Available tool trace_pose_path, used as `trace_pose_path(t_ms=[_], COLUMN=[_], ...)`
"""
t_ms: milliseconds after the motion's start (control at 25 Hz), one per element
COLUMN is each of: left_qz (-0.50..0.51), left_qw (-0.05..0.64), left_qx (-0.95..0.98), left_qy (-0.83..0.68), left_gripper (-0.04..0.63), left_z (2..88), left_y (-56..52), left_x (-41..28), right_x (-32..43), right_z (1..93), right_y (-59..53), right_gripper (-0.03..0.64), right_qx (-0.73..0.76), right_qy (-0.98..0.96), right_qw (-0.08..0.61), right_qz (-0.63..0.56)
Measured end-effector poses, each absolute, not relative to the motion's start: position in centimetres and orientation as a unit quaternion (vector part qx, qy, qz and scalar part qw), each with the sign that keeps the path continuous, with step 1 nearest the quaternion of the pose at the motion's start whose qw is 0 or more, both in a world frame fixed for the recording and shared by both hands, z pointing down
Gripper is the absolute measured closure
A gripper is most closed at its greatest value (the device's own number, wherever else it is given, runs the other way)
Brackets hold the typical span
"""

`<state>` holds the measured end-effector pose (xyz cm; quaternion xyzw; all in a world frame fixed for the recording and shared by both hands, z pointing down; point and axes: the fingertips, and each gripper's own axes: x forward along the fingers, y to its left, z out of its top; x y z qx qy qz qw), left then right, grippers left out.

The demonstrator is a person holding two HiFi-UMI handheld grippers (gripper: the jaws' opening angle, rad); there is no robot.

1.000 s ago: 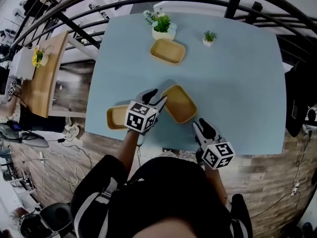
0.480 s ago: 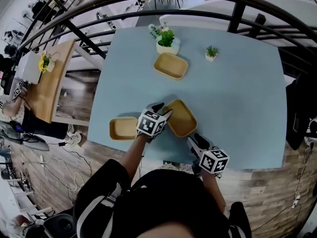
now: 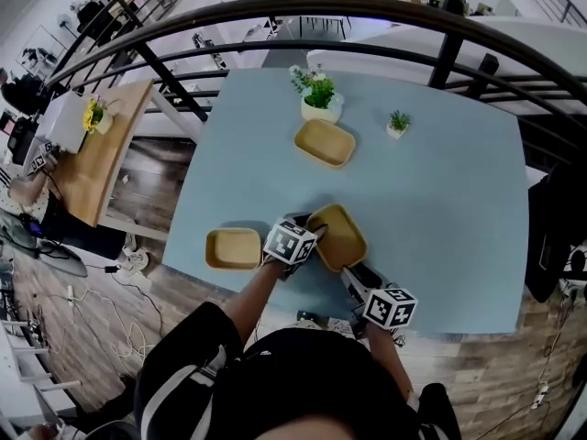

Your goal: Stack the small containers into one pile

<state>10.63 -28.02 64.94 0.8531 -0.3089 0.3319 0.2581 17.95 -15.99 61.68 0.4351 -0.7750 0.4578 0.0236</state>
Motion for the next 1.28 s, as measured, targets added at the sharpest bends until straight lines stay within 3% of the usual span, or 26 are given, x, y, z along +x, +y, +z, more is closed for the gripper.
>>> trace_pose_path(t_ms=[1280], left_qz=[0.23], left_qw=[0.259], left_qx=[0.832], left_qy=[-0.433], left_gripper=[0.42], left_z=[57.1], left_y=[-25.5], left_x=[5.6], right_x=[17.4], right_z=[57.5], right_y=[-19.8], right_gripper=[0.417], right_qx=[0.361], right_qy=[-0.82], right_qw=[0.019], right_qz=[0.444])
